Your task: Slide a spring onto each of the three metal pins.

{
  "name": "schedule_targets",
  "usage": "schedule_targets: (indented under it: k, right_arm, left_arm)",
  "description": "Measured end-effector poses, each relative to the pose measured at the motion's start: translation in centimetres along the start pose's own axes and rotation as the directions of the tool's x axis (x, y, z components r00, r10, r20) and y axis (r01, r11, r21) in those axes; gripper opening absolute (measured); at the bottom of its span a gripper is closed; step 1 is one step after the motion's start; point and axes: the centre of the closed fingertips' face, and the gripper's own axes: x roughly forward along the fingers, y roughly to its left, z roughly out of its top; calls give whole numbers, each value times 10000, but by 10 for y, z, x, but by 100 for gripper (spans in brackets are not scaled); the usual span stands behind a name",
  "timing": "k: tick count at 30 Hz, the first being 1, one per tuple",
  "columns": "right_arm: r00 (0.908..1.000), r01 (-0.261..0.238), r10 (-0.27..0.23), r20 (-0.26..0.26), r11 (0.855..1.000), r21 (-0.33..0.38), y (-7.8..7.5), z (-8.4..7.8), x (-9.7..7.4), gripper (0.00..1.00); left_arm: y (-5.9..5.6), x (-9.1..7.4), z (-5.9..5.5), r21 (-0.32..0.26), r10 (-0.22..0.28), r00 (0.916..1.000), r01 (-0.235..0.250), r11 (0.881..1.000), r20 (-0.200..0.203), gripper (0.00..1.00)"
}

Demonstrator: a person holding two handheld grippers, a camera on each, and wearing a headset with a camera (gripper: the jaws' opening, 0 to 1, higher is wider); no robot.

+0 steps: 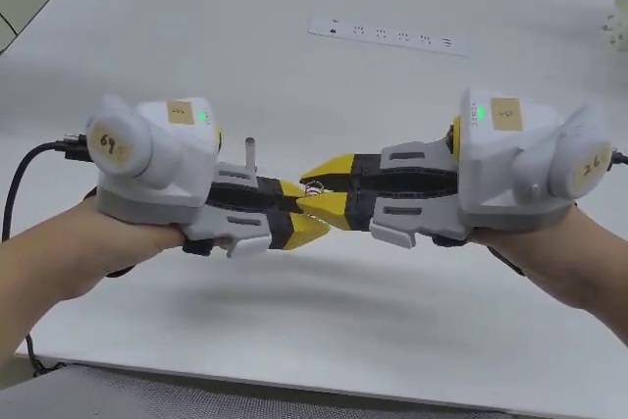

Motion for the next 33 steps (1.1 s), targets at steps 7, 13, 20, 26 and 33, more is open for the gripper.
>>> schedule_targets:
  k: [7, 13, 20, 26, 33]
  right_arm:
    - [9998, 178, -181, 119, 9996, 229, -6, -1, -3, 8]
    - [9994, 320, -325, 95, 9986, 414, -10, -5, -4, 8]
    - [9990, 406, -416, 173, 9979, 500, -11, -3, -5, 8]
    - [9989, 460, -465, 86, 9977, 490, -11, -5, -5, 8]
    - [9985, 536, -539, 31, 9972, 517, -11, -6, -5, 8]
  left_arm:
    - [4, -4, -9, -248, 252, 9993, -258, 9994, -265, 16]
    - [13, -13, -12, -310, 691, 9970, -702, 9971, -360, 23]
    - [19, -21, -14, -275, 1005, 9945, -1013, 9945, -286, 29]
    - [24, -29, -18, -374, 1339, 9904, -1351, 9901, -330, 36]
    - [31, -42, -25, -501, 1714, 9842, -1735, 9836, -447, 44]
